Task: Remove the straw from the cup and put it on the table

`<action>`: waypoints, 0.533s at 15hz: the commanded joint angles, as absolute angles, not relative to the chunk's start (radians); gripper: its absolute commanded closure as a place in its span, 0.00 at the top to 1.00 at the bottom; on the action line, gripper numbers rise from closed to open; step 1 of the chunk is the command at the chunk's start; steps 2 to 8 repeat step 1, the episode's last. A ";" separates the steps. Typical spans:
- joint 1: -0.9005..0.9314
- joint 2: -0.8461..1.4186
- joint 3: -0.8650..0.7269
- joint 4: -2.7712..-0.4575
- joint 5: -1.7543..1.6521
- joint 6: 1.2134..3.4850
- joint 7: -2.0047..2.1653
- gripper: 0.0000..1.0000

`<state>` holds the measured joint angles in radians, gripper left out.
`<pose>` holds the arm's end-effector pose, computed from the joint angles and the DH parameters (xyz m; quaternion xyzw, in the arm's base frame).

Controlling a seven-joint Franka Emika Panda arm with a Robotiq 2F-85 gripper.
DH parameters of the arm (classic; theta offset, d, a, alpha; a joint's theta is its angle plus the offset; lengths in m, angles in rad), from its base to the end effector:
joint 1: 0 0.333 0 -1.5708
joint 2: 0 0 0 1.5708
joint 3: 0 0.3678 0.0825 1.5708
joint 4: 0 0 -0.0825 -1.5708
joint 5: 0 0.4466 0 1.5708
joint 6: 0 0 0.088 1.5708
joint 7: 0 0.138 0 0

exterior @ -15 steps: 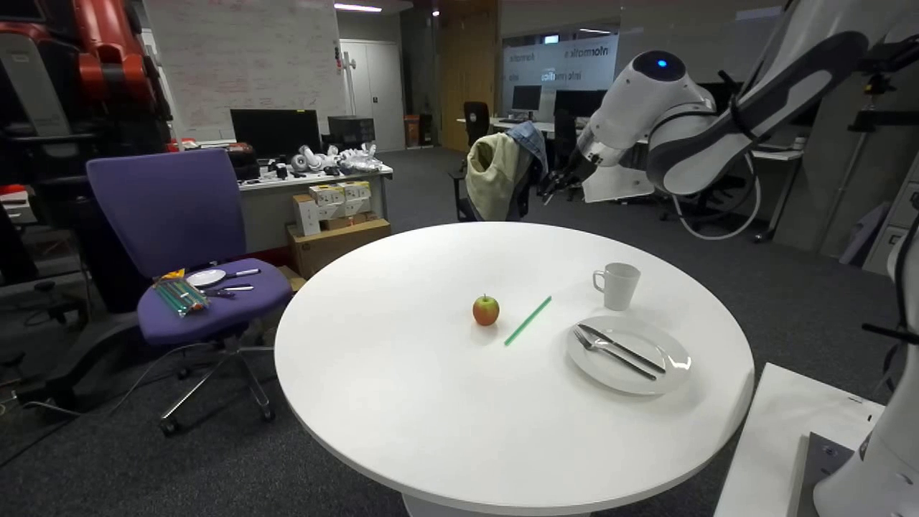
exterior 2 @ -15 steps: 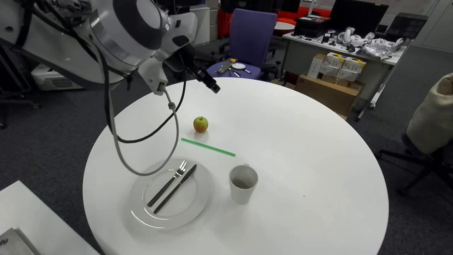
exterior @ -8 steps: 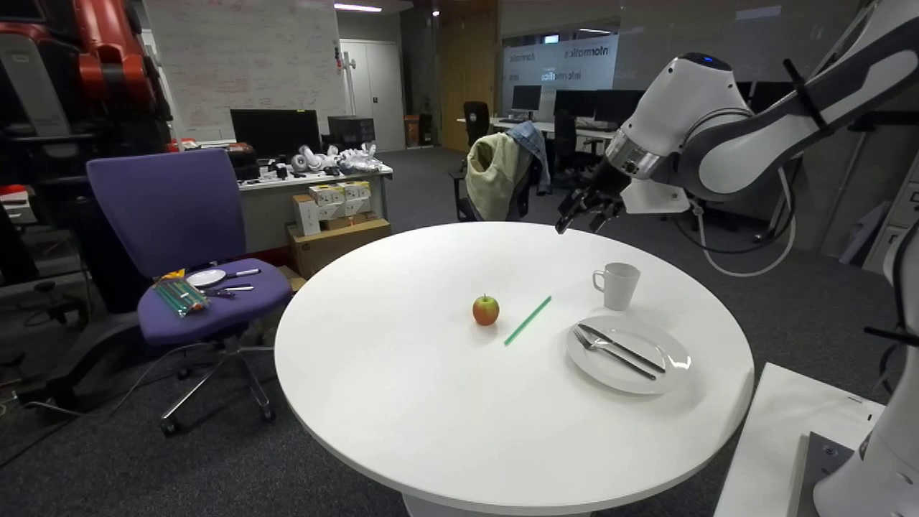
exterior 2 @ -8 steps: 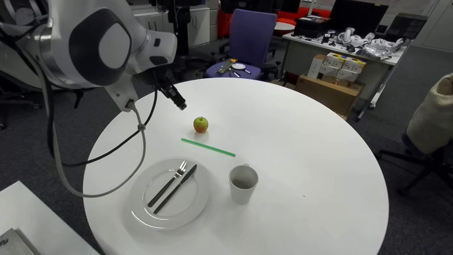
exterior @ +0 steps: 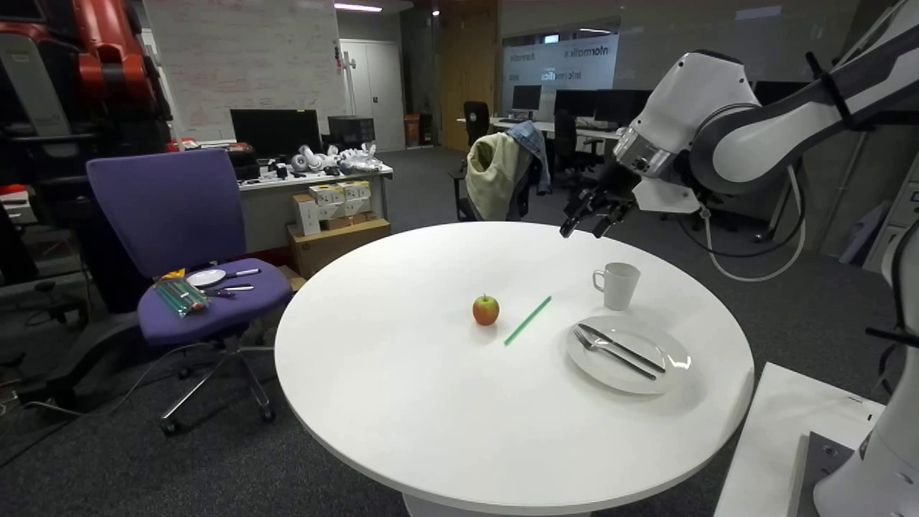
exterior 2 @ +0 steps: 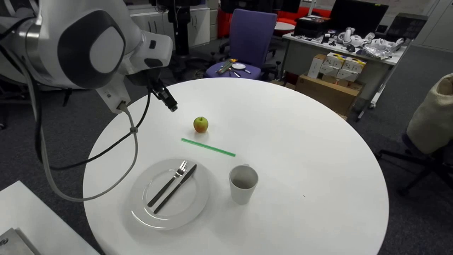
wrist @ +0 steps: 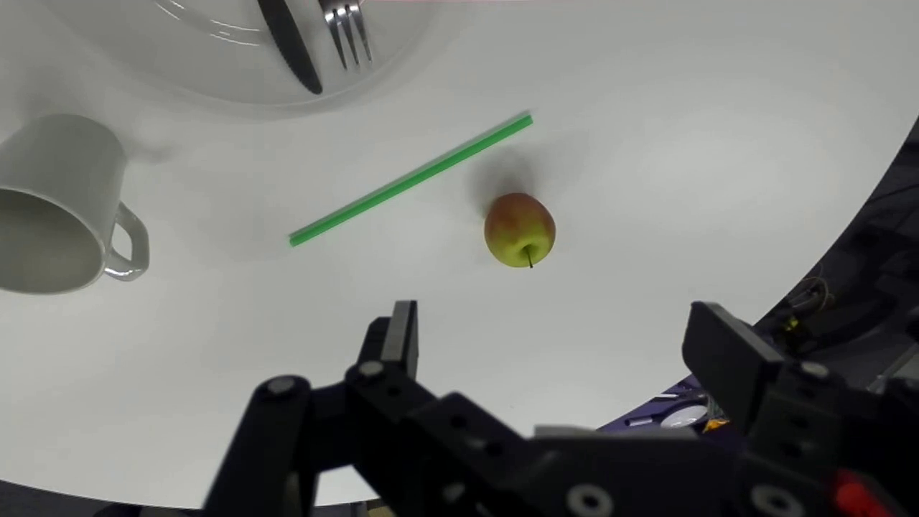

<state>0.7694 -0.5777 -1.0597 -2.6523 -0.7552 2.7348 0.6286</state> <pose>0.4636 -0.0949 0.3623 -0.9559 0.1530 -0.2399 0.0728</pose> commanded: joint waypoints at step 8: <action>0.656 -0.483 -0.943 -2.676 -0.555 2.808 0.490 1.00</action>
